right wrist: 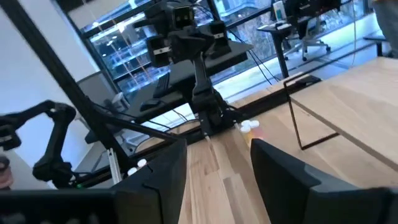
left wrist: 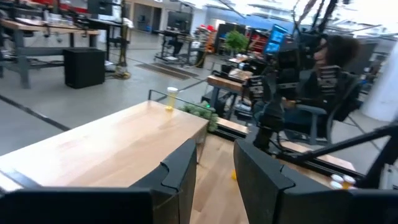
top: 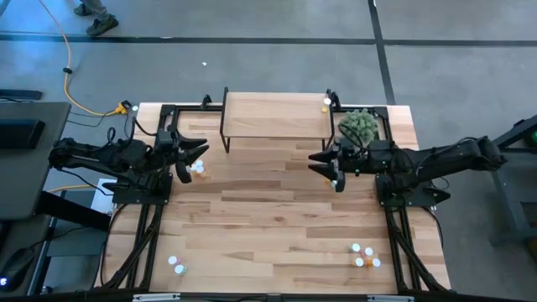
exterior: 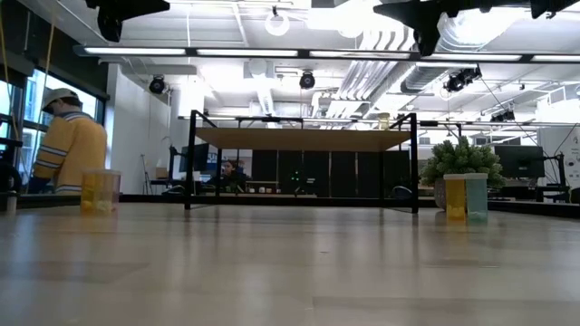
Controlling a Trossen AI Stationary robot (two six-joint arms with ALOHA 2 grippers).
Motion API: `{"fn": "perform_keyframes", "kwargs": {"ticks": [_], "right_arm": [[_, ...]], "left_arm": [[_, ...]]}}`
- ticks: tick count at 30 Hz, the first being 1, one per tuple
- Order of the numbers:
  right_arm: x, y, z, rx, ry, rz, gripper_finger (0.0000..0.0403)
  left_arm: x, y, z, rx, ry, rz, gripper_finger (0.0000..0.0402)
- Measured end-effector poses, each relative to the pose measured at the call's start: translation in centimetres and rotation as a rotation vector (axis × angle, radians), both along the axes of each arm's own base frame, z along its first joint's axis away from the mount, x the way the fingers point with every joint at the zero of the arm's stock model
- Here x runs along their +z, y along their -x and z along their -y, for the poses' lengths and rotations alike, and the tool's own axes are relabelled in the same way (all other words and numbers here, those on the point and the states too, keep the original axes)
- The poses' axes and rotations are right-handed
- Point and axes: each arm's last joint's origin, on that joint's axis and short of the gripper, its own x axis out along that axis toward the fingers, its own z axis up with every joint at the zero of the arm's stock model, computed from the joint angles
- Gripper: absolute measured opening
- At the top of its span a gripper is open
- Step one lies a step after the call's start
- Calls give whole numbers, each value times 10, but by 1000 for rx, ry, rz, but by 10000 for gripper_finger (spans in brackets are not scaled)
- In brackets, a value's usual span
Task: Pick and place medicine bottles onto shelf by color
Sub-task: Put the bottom yellow pill bottle on the shelf aligned with the other yellow pill bottle
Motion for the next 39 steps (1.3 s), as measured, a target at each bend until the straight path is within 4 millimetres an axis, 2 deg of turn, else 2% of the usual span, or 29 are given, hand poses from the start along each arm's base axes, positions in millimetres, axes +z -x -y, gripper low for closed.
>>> {"fn": "perform_keyframes", "kwargs": {"ticks": [8, 26, 30, 35, 39], "right_arm": [[1, 0, 1, -3, 72, 8, 170], [3, 0, 1, -3, 57, 25, 170], [16, -1, 0, 25, 18, 5, 170], [35, 6, -11, 161, -77, -211, 170], [41, 21, -35, 260, -286, -526, 170]], "left_arm": [[0, 0, 1, -35, 1, 0, 99], [0, -1, 2, -64, 0, -1, 100], [0, -1, 2, -64, 0, -1, 100], [0, -1, 2, -63, 1, -1, 100], [0, -1, 2, -63, 1, -1, 100]]}}
